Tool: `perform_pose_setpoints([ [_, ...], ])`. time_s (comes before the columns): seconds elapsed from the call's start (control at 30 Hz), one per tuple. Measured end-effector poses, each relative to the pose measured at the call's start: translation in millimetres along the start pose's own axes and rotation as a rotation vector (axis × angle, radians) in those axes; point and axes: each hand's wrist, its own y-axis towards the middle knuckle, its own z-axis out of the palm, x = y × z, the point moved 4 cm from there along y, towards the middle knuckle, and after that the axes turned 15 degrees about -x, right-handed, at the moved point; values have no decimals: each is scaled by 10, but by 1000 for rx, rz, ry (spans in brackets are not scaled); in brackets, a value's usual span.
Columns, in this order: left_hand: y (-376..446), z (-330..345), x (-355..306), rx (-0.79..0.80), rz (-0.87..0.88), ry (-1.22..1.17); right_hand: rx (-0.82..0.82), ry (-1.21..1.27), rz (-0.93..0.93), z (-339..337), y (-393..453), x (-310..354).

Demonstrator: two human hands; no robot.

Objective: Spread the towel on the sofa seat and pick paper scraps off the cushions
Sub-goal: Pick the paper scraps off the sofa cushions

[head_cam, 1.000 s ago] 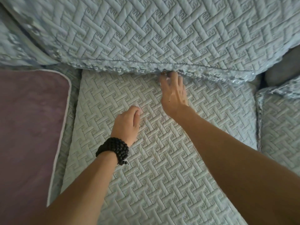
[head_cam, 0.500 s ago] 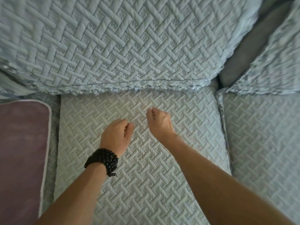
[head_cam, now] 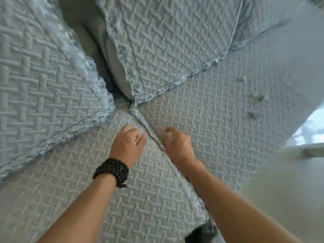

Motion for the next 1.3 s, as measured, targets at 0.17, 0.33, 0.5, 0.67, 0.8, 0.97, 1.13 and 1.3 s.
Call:
perform_pose_setpoints([
  [0.17, 107, 805, -850, 66, 103, -41, -64, 21, 143, -570, 312, -965],
  [0.33, 99, 1742, -1641, 203, 136, -108, -65, 46, 288, -1118, 697, -1941],
  [0.5, 129, 2516, -2285, 348, 126, -89, -95, -53, 281, -1632, 1130, -2673],
  [0.67, 350, 3220, -2879, 387, 131, -96, -104, -186, 222, -1972, 1715, -3325],
  [0.8, 452, 3517, -3049, 433, 170, -59, 17, -324, 236, -1866, 2070, -3626],
  [0.97, 749, 3746, -3057, 407, 189, -33, 33, -393, 88, -1566, 2397, -3797],
  [1.13, 1205, 3961, -3172, 387, 170, -31, -101, -334, 14, -1539, 2604, -3847],
  [1.3, 1701, 4227, -3356, 345, 246, -43, -313, -352, -58, -1794, 3411, -3795],
])
